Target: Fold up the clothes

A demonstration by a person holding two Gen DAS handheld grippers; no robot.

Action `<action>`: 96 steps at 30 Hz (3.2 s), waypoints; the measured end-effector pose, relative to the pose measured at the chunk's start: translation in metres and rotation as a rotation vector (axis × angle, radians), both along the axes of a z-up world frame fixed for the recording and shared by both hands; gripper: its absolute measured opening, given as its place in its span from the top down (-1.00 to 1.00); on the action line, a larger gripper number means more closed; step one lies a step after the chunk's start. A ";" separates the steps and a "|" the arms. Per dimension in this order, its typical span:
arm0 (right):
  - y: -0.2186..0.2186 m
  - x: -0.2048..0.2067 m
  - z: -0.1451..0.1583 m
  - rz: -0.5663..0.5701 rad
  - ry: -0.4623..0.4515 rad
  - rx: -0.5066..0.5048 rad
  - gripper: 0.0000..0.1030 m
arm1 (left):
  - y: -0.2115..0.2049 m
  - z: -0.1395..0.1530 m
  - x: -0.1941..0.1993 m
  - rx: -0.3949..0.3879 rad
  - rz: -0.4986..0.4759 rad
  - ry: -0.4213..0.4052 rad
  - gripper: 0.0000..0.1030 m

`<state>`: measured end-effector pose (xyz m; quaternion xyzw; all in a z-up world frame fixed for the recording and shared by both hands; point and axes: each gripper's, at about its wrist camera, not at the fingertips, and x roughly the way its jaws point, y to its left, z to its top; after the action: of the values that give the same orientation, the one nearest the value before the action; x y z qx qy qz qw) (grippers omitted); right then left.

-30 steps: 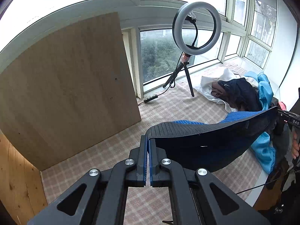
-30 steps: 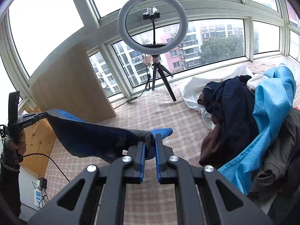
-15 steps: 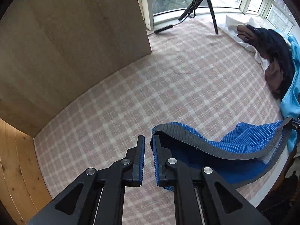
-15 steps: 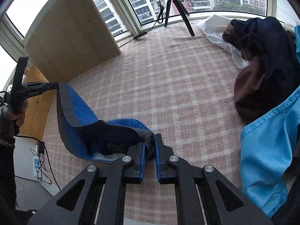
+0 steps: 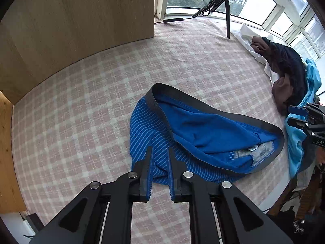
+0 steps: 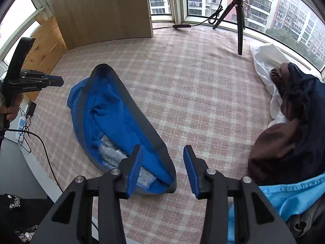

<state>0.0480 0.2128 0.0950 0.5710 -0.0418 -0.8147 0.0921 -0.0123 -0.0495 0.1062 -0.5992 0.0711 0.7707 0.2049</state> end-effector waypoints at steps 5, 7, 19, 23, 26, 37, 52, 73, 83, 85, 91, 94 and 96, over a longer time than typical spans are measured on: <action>-0.017 -0.062 -0.008 0.132 0.002 -0.045 0.21 | 0.024 -0.017 0.016 0.068 0.039 -0.070 0.61; -0.027 -0.080 -0.030 0.175 -0.052 -0.066 0.21 | 0.030 -0.025 0.017 0.061 0.049 -0.079 0.55; -0.039 -0.099 -0.074 0.287 -0.182 -0.128 0.21 | 0.030 -0.038 0.038 0.029 0.116 -0.071 0.99; -0.048 -0.099 -0.075 0.321 -0.203 -0.170 0.44 | 0.001 -0.026 0.054 0.023 0.161 -0.045 0.99; -0.057 -0.098 -0.076 0.347 -0.219 -0.205 0.86 | -0.016 -0.024 0.065 0.028 0.192 -0.038 0.99; -0.022 -0.091 0.032 0.156 0.049 -0.248 0.99 | -0.084 0.028 0.079 -0.012 0.294 0.141 0.99; -0.094 -0.077 -0.047 0.231 -0.136 -0.137 0.44 | -0.193 -0.007 0.140 -0.102 0.413 0.070 0.99; -0.067 -0.045 -0.012 0.119 -0.008 -0.204 0.97 | -0.180 0.024 0.113 -0.033 0.329 0.153 0.99; -0.042 -0.056 0.100 0.078 0.144 -0.217 0.53 | -0.174 0.110 0.093 -0.083 0.244 0.359 0.99; -0.056 -0.049 0.068 0.110 0.072 -0.198 0.51 | -0.177 0.095 0.094 -0.100 0.250 0.330 0.99; -0.102 -0.051 -0.034 0.150 -0.104 -0.152 0.51 | -0.197 0.063 0.103 -0.095 0.309 0.245 0.99; -0.100 -0.060 -0.048 0.113 -0.122 -0.230 0.51 | -0.202 0.056 0.106 -0.103 0.323 0.231 0.99; -0.099 -0.063 -0.049 0.111 -0.134 -0.256 0.51 | -0.203 0.053 0.109 -0.104 0.327 0.225 0.99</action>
<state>-0.0154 0.1138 0.0463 0.6089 -0.1197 -0.7565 0.2062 0.0965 -0.2524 0.1590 -0.5227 0.0348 0.8510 0.0368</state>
